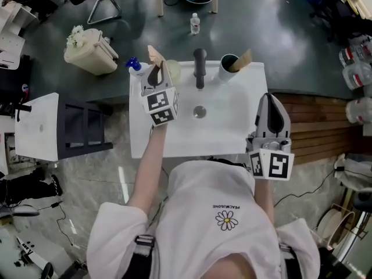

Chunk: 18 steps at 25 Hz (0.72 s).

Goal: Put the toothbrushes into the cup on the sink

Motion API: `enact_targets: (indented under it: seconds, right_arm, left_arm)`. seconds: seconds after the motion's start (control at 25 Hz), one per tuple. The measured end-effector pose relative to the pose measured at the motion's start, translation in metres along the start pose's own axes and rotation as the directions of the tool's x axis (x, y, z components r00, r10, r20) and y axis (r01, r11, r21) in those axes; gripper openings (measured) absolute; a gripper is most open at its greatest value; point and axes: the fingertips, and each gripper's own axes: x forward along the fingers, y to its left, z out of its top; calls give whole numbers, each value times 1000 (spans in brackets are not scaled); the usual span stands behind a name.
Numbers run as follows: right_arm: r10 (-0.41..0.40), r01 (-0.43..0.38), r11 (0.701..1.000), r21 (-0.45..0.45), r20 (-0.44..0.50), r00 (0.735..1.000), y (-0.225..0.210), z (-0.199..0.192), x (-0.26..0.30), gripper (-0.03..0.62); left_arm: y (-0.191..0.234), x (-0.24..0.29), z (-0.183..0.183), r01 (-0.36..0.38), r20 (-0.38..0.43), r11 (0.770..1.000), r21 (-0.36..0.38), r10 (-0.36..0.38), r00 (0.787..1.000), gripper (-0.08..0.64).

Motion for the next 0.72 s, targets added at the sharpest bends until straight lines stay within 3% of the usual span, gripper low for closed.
enact_targets:
  seconds: [0.48, 0.72]
  right_arm:
    - [-9, 9, 1000, 5, -9, 1000, -1, -1, -8, 11]
    - [-7, 7, 1000, 21, -13, 1000, -1, -3, -9, 11]
  left_arm:
    - [-4, 11, -40, 2, -108, 1000, -5, -2, 994, 40]
    - [-7, 9, -42, 7, -115, 1000, -6, -8, 993, 40]
